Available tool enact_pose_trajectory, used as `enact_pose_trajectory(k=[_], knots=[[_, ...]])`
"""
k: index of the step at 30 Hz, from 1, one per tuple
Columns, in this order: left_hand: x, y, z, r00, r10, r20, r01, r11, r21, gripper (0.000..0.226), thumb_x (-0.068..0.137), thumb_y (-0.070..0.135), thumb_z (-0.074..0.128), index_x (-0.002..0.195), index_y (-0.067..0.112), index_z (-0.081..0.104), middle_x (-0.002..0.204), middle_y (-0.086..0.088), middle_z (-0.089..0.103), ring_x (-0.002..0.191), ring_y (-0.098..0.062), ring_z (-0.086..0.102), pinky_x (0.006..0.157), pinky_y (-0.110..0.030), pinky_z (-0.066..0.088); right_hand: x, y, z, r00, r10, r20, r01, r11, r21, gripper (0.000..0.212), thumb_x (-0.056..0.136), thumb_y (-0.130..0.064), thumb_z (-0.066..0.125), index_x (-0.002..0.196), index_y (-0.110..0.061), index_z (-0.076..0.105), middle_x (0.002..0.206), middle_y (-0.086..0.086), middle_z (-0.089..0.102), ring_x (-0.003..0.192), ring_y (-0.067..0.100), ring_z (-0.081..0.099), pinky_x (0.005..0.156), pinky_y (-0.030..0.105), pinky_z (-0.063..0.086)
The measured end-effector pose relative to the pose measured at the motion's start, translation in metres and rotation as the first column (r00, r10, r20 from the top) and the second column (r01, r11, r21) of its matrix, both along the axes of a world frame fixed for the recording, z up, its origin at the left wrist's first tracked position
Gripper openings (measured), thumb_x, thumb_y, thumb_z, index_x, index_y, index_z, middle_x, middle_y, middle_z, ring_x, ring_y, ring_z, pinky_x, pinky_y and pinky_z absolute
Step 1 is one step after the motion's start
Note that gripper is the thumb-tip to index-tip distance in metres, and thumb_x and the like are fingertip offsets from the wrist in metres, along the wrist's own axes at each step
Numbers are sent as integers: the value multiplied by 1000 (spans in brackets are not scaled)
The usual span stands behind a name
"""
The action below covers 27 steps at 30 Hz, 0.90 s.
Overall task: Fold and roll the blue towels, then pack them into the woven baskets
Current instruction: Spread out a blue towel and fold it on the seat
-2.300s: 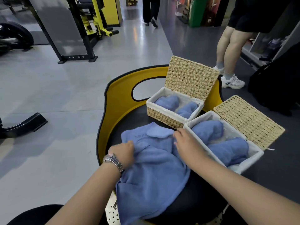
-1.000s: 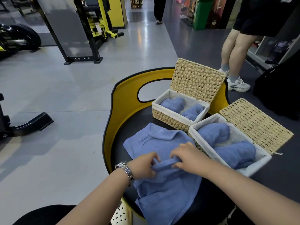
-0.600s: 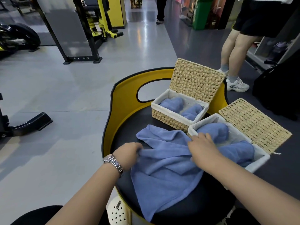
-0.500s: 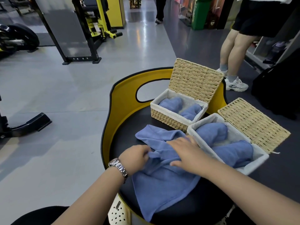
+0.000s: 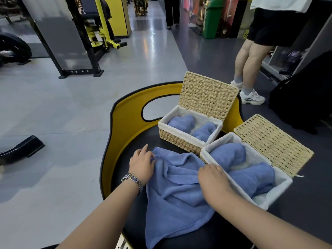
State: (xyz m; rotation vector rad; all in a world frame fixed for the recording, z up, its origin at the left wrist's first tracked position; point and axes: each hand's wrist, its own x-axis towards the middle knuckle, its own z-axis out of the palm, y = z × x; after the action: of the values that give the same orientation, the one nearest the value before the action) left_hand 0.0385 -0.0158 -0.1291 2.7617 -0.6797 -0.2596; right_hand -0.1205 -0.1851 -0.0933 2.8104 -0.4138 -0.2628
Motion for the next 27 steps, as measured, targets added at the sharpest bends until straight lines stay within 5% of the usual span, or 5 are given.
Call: enact_pose_trajectory(k=[5,10,16,22,27], knots=[[9,-17,4,995,-92,-37,92,996,7,13,85,35,52,97,37,59,124,7,55,119,-20,47,103,-41,30,-2,-4,-5,995,-24,-98,17,997,-75,28,95,-7,38,113,-17,56,119,7,53,115,26,43,97,36,32],[5,-10,6,999,-35,26,34,999,19,28,88,43,52,64,29,49,78,6,60,79,-17,54,85,-35,38,-3,-7,0,999,-3,-54,-1,998,-70,27,94,-9,39,107,-21,59,114,5,55,111,25,43,93,36,31],[0,13,14,999,-33,-29,29,993,-112,8,85,21,61,86,16,67,90,-1,61,84,-19,60,70,-28,47,-7,2,6,995,9,-101,-15,998,-61,25,92,-10,43,109,-20,58,119,7,51,110,24,47,93,34,35],[-7,30,4,966,-236,-101,253,944,211,19,85,26,55,93,30,72,104,3,67,99,-22,59,87,-30,47,-9,-1,7,985,11,-171,-8,1000,16,14,89,-4,45,83,-15,50,113,7,56,104,19,55,77,26,39],[-13,30,9,997,-41,-60,50,985,166,26,88,15,48,102,15,70,102,-8,66,91,-25,64,72,-28,49,-13,-11,14,997,-74,-18,76,969,235,17,89,-3,48,99,-12,59,101,3,56,102,22,60,80,27,46]])
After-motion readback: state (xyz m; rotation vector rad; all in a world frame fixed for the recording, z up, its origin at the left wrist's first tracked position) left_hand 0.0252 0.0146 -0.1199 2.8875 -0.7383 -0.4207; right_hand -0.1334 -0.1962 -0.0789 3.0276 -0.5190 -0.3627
